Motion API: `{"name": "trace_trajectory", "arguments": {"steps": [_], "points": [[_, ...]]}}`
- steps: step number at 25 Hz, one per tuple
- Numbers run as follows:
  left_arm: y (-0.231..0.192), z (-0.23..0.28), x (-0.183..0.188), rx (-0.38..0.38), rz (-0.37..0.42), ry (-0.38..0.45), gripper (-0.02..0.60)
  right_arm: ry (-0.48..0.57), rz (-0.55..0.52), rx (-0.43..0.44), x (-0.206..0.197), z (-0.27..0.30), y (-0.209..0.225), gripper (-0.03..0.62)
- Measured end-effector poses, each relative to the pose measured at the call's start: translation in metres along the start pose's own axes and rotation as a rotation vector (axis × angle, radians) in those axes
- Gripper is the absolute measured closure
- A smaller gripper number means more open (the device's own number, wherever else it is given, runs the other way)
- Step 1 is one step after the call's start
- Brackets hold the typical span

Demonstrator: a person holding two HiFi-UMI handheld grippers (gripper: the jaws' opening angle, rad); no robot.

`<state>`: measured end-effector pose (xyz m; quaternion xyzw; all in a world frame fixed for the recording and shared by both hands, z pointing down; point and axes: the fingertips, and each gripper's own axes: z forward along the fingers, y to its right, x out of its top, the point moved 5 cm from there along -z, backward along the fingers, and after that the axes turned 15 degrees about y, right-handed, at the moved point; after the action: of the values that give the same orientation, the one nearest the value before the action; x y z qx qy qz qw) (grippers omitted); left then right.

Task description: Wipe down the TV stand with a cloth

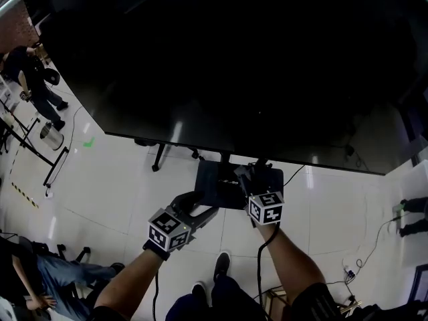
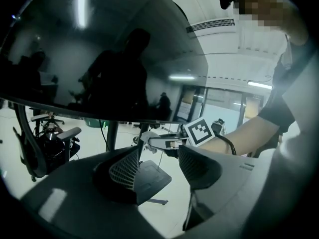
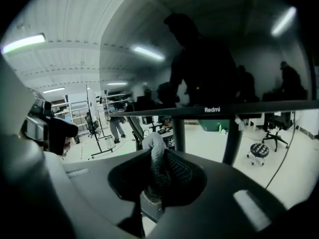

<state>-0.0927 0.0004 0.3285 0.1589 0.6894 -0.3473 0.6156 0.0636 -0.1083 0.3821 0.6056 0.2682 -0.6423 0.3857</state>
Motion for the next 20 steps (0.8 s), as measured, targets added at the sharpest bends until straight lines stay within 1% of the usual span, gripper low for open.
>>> {"name": "trace_trajectory", "arguments": {"steps": [4, 7, 10, 15, 20], "points": [[-0.026, 0.018, -0.013, 0.018, -0.017, 0.021, 0.307, -0.003, 0.009, 0.004, -0.024, 0.042, 0.020, 0.543], [-0.044, 0.034, -0.020, 0.014, -0.010, 0.045, 0.307, 0.017, -0.014, 0.022, -0.036, 0.075, 0.034, 0.543], [-0.060, 0.043, -0.035, 0.022, -0.015, 0.059, 0.305, 0.026, -0.036, 0.023, -0.050, 0.100, 0.046, 0.543], [-0.086, 0.056, -0.059, 0.040, -0.036, 0.068, 0.305, 0.058, -0.082, 0.032, -0.057, 0.136, 0.054, 0.543], [-0.087, 0.067, -0.077, 0.030, -0.046, 0.049, 0.304, 0.084, -0.086, 0.012, -0.058, 0.158, 0.069, 0.543]]}}
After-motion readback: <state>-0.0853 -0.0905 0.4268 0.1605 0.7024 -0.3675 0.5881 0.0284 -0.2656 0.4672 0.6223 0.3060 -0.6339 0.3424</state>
